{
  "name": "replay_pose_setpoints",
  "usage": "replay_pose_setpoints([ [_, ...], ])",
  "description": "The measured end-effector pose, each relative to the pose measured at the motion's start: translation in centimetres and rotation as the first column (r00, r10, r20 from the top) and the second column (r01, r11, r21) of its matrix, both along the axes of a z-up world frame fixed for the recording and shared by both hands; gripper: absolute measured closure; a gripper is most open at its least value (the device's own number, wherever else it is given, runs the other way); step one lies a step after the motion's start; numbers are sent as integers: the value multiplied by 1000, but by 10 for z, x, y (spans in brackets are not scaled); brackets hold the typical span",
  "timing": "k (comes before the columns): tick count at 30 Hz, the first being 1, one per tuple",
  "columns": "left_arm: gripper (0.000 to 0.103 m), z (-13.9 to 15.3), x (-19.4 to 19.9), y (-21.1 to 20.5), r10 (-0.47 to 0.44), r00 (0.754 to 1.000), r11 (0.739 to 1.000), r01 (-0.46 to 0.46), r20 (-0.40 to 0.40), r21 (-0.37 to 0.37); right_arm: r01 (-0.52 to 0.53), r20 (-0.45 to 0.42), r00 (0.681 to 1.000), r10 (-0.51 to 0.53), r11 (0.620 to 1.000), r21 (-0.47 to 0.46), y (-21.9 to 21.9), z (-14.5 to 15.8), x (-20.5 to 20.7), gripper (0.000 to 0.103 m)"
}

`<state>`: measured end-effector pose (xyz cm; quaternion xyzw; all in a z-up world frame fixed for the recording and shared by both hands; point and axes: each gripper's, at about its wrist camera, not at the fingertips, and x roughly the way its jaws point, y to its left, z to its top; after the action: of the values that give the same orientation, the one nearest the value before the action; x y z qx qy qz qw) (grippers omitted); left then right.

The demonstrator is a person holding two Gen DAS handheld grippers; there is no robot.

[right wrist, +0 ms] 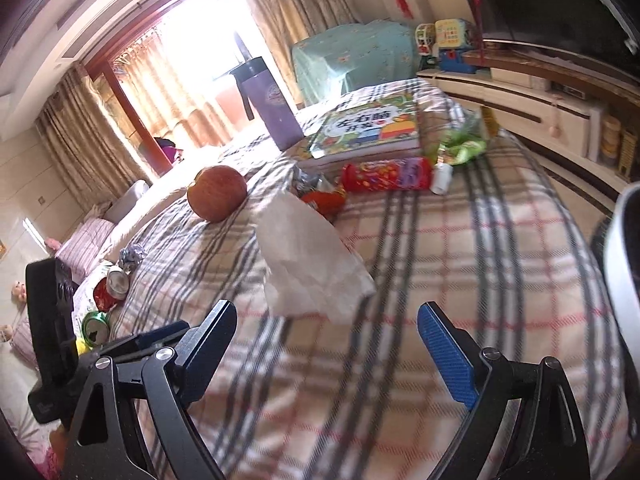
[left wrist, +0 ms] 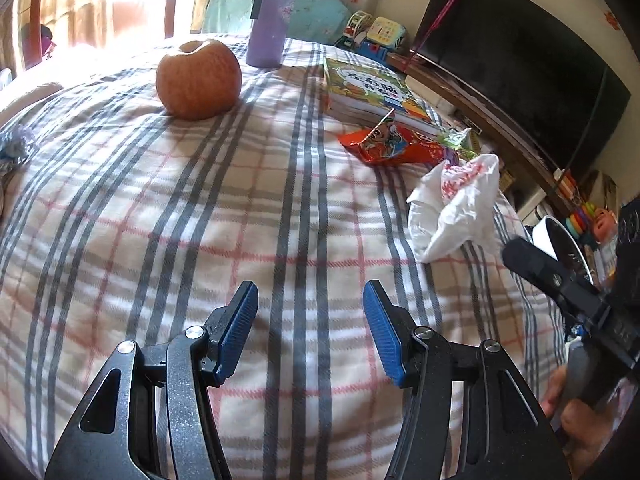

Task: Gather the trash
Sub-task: 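Grasp the orange snack wrapper with the left tool while the right tool grasps the white plastic bag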

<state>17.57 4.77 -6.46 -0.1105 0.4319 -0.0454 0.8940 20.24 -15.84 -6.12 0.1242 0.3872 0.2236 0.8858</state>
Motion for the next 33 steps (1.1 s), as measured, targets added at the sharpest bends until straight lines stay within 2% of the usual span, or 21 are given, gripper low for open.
replay_pose_setpoints([
  [4,48,0,12,-4,-10,1000,1000,10,-2,19,-15,-7,1000,15,1000,3,11,-5,20,11],
  [6,48,0,20,-7,-16,1000,999,16,-5,29,-17,-21,1000,16,1000,-6,14,-10,29,30],
  [7,48,0,24,-8,-19,1000,999,19,-5,33,-19,-33,999,19,1000,-9,13,-13,30,47],
  [10,47,1,35,-17,-33,999,998,33,6,46,-9,-37,999,10,1000,13,1,-17,28,54],
  [13,47,3,49,-28,-56,998,997,55,17,63,23,-11,1000,-23,1000,2,-15,-13,17,55],
  [15,43,6,60,-36,-73,997,995,71,33,73,55,8,998,-55,998,-12,-28,-10,9,55],
  [17,24,9,73,-47,-83,994,991,75,69,108,83,21,996,-83,997,-6,-43,-11,1,55],
  [18,21,10,78,-50,-81,993,990,70,81,123,97,18,995,-97,995,5,-50,-13,-1,55],
  [21,20,8,100,-63,-85,991,985,69,100,158,122,-4,993,-122,990,74,-67,-16,-5,55],
  [27,20,-3,131,-72,-75,994,976,56,83,209,101,-21,995,-100,991,84,-66,-20,2,52],
  [28,23,-4,132,-73,-78,993,976,58,88,211,100,-22,995,-99,991,88,-66,-20,2,50],
  [30,45,-5,134,-76,-93,992,974,73,83,214,95,-31,995,-93,990,107,-68,-22,3,47],
  [31,64,-9,137,-77,-108,992,973,92,62,212,96,-37,995,-92,989,115,-68,-24,3,44],
  [32,78,-11,137,-78,-111,993,972,98,51,214,96,-44,995,-91,988,124,-70,-25,4,43],
  [33,81,-12,138,-80,-114,993,972,102,43,213,96,-55,994,-90,986,135,-71,-27,6,40],
])
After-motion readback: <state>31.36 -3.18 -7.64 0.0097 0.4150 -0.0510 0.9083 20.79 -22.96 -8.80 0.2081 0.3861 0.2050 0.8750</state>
